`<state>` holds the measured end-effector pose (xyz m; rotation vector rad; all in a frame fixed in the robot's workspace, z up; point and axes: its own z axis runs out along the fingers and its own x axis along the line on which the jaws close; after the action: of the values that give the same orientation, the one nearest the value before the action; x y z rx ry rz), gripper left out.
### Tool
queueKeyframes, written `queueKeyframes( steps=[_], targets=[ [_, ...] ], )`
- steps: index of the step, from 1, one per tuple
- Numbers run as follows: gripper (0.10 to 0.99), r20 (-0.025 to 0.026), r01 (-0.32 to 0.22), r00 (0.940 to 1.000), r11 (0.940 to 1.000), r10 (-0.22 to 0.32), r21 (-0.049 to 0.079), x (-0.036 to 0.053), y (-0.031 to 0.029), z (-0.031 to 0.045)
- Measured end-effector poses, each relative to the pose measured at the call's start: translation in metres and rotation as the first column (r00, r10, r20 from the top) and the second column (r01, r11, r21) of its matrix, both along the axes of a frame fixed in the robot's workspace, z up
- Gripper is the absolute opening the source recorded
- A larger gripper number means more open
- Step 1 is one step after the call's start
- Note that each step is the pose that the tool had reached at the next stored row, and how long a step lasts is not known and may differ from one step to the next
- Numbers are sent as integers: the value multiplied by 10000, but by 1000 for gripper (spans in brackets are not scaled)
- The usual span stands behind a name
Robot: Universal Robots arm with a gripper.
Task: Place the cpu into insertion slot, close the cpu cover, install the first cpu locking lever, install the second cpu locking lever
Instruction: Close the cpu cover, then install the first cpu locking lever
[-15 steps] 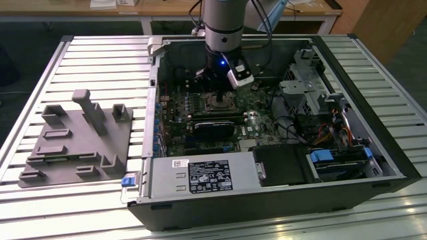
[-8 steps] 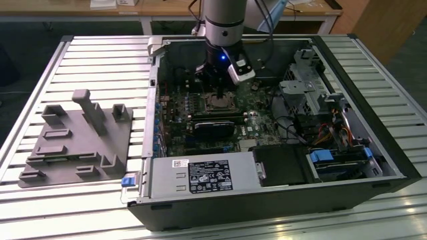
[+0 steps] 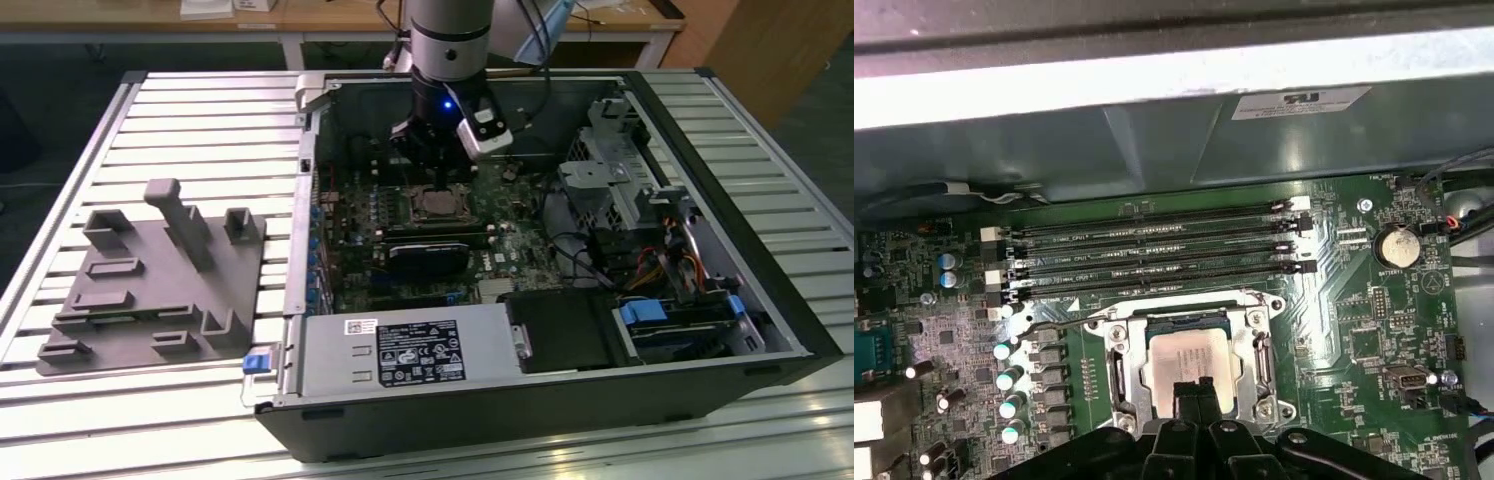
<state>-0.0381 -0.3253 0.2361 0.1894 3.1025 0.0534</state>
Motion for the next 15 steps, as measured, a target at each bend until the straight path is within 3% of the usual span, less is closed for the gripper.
queueKeyframes(
  steps=[15],
  targets=[
    [106,-1,0,10000,10000,0,-2,-2,0,4]
  ],
)
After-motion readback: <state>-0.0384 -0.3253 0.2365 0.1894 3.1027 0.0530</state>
